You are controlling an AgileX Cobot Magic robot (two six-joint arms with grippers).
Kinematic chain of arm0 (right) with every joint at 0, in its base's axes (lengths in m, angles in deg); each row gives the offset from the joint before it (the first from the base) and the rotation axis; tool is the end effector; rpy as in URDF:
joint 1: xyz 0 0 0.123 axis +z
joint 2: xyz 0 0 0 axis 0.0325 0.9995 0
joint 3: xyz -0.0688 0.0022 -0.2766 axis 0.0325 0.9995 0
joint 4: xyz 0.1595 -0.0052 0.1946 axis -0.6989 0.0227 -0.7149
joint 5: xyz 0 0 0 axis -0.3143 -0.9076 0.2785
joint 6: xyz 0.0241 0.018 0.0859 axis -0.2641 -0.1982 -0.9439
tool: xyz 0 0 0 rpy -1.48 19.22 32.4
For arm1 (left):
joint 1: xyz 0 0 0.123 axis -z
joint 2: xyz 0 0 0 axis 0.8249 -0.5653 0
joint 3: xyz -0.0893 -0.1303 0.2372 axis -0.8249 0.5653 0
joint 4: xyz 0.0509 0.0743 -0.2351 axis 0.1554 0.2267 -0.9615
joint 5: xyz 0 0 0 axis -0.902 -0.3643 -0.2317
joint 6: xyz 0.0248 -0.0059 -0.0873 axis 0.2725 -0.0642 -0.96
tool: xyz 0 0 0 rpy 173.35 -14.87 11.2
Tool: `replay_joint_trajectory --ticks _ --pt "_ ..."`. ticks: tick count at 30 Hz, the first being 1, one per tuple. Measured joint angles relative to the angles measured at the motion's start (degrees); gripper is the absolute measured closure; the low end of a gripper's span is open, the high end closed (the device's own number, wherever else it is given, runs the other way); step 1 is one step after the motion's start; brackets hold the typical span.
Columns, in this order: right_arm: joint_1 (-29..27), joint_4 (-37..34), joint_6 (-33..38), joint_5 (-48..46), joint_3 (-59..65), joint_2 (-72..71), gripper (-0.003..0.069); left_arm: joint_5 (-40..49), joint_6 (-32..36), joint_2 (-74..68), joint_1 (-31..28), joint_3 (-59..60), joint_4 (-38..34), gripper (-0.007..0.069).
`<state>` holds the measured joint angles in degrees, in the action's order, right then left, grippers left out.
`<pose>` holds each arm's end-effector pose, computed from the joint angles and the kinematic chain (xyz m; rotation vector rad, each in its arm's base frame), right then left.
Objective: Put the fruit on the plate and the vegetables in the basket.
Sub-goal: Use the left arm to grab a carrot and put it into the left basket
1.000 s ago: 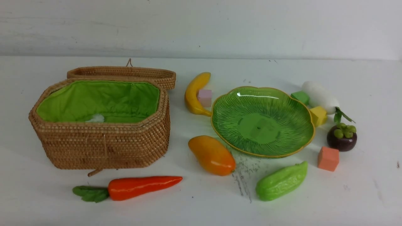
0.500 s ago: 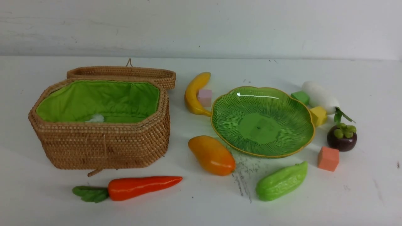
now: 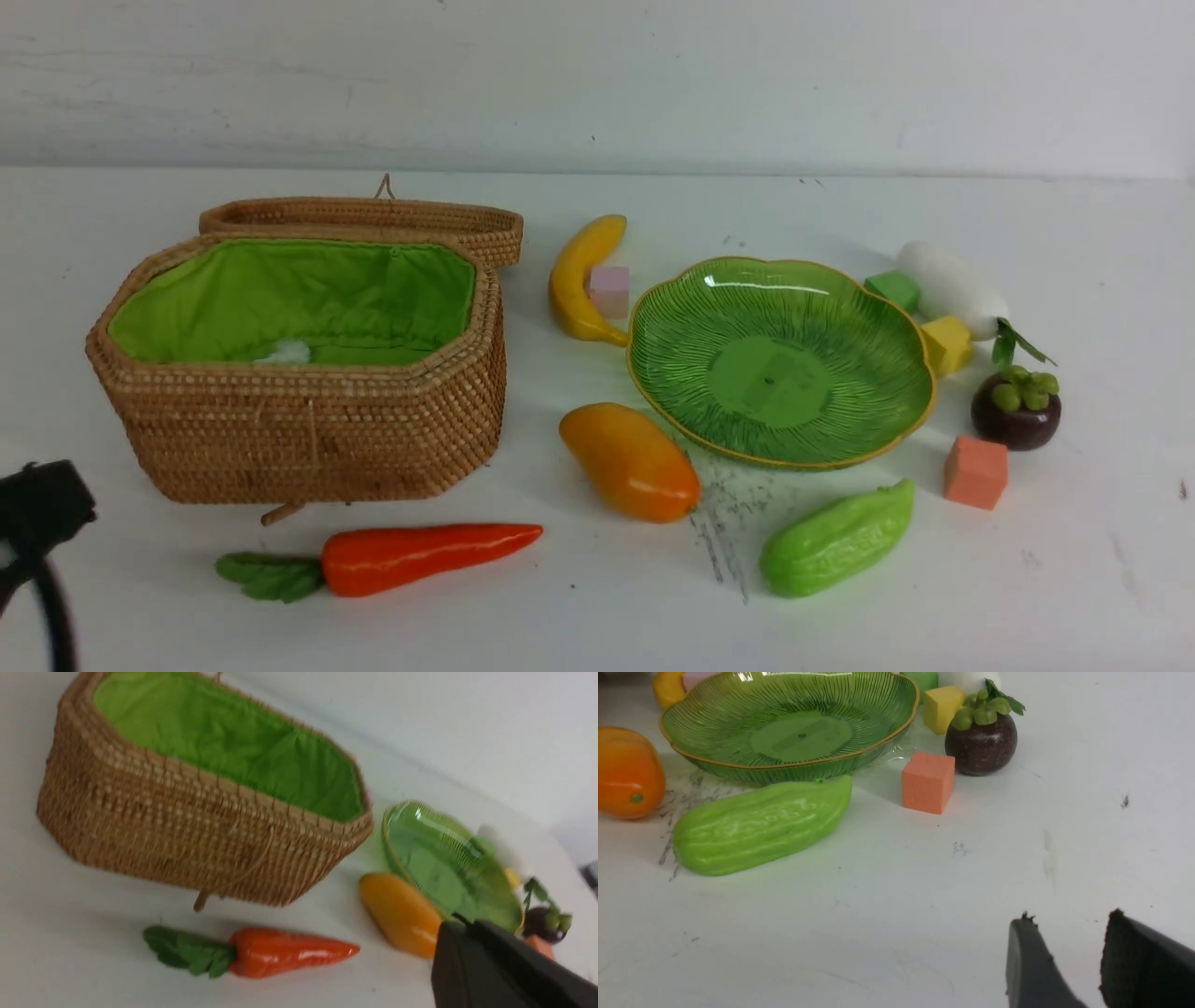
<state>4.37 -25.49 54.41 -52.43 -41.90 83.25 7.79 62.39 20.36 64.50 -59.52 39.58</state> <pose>0.0526 0.0034 0.1730 -0.0376 1.8652 0.0512 0.0988 -0.0278 0.3085 -0.3180 1.9210 -0.6216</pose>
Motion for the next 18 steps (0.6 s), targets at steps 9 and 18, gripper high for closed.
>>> replay_joint_trajectory --ticks 9,18 --pt "0.0 -8.6 -5.8 3.6 0.3 0.0 0.0419 17.2 14.3 -12.1 0.0 -10.0 -7.2 0.0638" --pt "0.0 -29.4 -14.9 15.3 0.3 0.0 0.0421 22.6 23.1 -18.7 0.0 -13.9 -11.1 0.0638"
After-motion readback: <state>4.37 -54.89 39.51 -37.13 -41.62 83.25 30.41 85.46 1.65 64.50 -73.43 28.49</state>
